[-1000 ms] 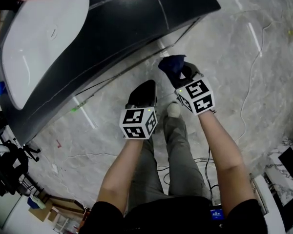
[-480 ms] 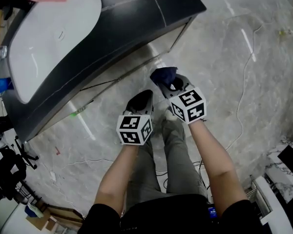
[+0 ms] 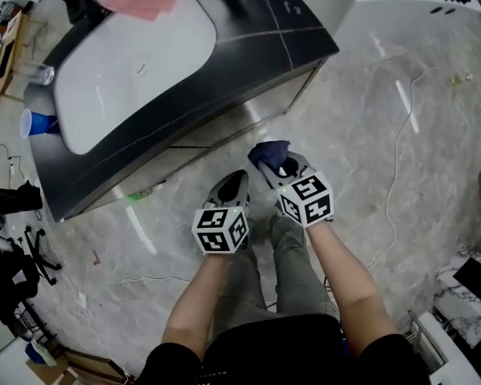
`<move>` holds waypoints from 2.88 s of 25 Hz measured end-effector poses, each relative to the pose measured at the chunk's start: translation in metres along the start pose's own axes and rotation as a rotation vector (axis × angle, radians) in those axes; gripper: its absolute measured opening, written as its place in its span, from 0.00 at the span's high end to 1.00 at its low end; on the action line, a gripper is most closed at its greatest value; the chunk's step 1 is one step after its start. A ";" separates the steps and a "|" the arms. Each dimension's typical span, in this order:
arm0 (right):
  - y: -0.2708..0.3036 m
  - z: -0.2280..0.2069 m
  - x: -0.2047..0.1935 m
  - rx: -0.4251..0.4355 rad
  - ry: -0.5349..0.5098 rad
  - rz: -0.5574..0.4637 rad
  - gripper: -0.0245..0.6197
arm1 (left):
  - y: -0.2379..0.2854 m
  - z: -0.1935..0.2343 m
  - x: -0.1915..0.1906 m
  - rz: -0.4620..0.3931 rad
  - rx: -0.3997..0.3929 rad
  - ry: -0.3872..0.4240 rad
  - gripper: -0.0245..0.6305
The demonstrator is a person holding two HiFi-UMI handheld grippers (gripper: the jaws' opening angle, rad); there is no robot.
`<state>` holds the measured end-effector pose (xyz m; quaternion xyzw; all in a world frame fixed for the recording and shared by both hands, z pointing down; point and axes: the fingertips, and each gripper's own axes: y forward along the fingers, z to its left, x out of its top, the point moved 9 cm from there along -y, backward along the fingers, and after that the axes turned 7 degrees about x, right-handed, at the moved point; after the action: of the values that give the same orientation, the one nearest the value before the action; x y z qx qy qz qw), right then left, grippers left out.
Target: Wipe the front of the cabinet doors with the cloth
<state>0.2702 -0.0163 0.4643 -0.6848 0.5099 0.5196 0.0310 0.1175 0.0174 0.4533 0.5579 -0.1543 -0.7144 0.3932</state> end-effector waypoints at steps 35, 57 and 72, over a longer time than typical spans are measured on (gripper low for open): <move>-0.055 0.168 0.091 0.057 -0.038 -0.101 0.77 | -0.176 0.033 0.066 -0.151 -0.030 -0.017 0.95; -0.057 0.219 0.083 0.071 -0.098 -0.132 0.77 | -0.221 0.051 0.065 -0.235 -0.013 -0.027 0.95; -0.058 0.228 0.071 0.067 -0.088 -0.137 0.78 | -0.229 0.053 0.054 -0.224 -0.012 -0.008 0.95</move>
<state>0.1527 0.0949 0.2788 -0.6931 0.4773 0.5285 0.1115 -0.0239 0.1138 0.2831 0.5664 -0.0880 -0.7570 0.3136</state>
